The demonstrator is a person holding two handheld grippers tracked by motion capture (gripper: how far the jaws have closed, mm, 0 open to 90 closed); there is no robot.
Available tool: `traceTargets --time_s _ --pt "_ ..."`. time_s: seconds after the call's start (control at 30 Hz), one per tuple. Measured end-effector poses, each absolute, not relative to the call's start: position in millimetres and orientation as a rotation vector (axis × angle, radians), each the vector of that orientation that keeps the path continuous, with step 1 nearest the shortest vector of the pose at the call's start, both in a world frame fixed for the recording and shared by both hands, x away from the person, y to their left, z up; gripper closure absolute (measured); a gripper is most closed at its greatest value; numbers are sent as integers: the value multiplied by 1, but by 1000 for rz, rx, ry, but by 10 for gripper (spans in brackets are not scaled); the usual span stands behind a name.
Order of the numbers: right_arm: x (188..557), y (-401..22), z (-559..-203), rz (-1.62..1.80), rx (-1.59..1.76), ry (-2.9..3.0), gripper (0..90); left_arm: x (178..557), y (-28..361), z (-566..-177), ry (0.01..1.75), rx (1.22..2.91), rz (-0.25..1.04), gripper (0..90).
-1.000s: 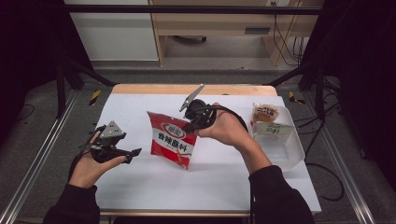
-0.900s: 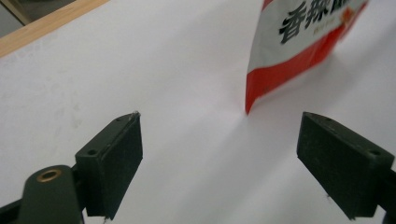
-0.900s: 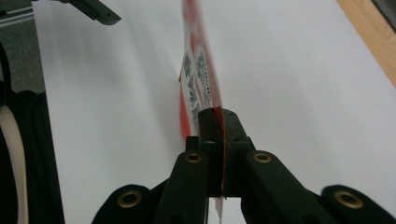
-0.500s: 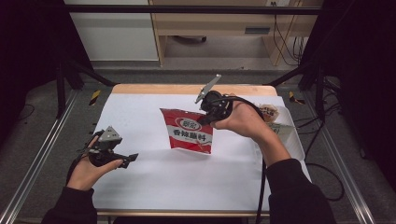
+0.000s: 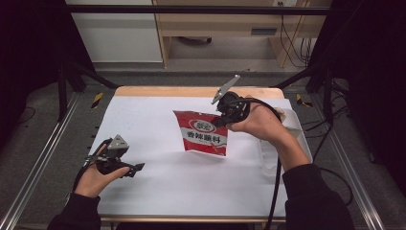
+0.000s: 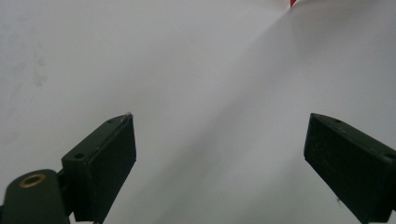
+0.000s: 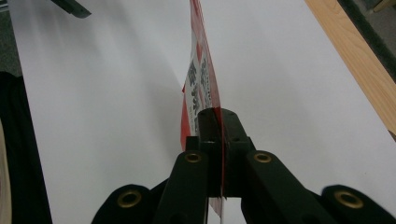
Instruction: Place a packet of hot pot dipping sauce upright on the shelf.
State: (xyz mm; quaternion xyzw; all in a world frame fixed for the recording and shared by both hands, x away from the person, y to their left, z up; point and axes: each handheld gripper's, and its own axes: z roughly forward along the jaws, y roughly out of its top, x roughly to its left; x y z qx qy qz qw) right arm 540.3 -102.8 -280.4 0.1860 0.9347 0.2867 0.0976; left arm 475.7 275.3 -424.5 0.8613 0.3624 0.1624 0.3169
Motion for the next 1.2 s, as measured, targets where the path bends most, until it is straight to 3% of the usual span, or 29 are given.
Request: traceTargets --time_s 1.2 --pt "513 -165 -224 879 590 2654 900 474 282 -437 980 2182 436 89"
